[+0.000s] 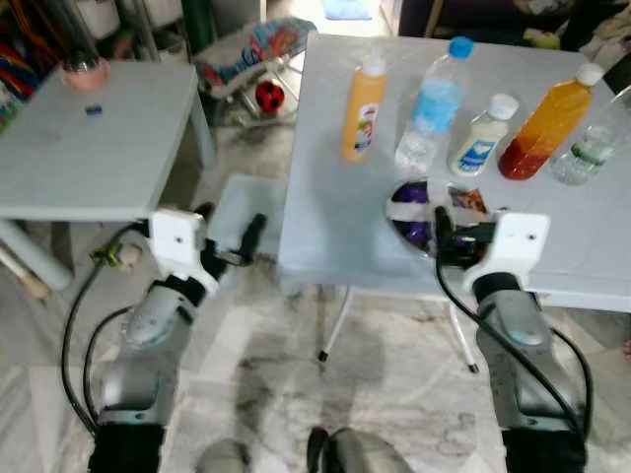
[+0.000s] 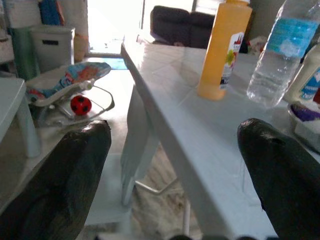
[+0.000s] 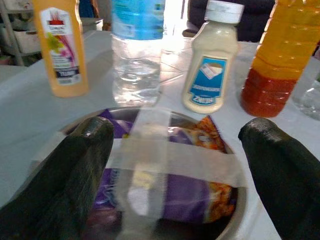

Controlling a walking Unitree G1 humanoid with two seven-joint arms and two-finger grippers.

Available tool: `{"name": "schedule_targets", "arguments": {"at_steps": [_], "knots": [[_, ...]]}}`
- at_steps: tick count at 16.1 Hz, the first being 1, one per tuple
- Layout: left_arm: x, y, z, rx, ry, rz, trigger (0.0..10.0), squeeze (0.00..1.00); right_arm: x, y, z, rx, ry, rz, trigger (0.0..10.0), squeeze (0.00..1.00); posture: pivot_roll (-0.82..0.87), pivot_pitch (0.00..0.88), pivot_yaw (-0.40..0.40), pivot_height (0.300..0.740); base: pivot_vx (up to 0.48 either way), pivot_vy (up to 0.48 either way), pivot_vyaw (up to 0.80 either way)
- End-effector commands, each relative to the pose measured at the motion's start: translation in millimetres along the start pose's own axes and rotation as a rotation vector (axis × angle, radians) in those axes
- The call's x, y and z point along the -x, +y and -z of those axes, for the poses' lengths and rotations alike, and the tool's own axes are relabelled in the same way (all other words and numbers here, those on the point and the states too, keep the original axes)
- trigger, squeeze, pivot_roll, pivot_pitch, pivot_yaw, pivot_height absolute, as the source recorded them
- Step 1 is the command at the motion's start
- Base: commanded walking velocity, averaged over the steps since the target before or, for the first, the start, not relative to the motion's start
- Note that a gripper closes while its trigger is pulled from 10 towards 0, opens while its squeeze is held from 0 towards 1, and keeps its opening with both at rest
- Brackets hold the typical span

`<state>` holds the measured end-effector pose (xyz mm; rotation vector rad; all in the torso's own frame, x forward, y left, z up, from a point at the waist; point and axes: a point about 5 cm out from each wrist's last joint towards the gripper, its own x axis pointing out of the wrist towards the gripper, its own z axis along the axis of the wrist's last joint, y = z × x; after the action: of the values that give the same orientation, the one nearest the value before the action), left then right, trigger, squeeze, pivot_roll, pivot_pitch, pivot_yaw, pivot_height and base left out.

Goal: Restocking fridge

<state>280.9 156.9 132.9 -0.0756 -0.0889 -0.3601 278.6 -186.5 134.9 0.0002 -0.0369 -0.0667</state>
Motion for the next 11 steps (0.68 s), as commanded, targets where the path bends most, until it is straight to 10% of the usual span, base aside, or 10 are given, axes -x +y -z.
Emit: {"name": "schedule_targets", "arguments": {"at_steps": [1,11], "knots": [[0.8,3.7,0.2,-0.001,-0.001,-0.024,10.0,0.0,0.6,2.5,-3.4,0.002,-0.016,-0.009,10.0,0.0,-0.08,0.071,-0.041,0.74,0.0,0.0,0.0],[-1.5,12.5,-4.5,-0.025,-0.015,-0.035,10.0,0.0,3.8,12.3,13.0,-0.082,0.087,-0.044,10.0,0.0,-0.08,0.07,-0.043,0.74,0.0,0.0,0.0]]}}
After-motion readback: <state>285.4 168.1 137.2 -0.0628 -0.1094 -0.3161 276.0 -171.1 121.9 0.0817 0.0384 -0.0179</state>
